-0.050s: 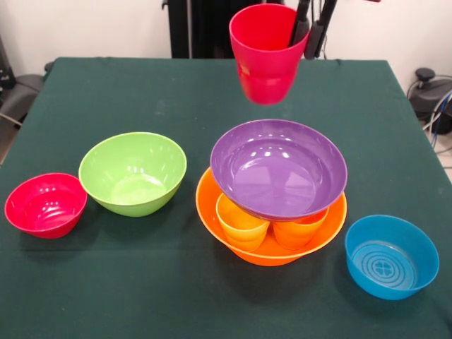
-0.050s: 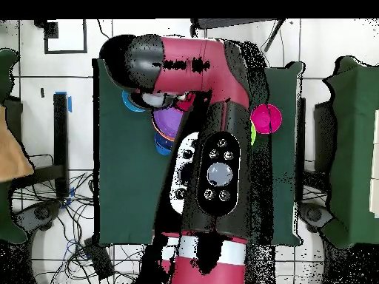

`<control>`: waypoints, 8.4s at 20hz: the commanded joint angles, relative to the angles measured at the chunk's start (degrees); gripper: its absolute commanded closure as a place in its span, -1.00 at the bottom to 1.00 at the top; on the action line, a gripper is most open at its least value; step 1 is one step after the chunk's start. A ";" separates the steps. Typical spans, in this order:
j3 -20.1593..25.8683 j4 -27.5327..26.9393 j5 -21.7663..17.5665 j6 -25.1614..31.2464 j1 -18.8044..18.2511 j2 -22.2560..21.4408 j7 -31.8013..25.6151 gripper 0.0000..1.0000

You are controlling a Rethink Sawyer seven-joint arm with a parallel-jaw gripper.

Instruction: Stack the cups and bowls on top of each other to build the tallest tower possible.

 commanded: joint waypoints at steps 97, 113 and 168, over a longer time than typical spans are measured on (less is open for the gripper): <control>3.88 13.22 2.52 -19.25 2.66 6.60 7.86 1.00; 2.57 12.98 1.72 -21.98 3.68 7.54 8.76 1.00; 3.01 14.49 2.65 -27.91 2.84 8.66 5.71 1.00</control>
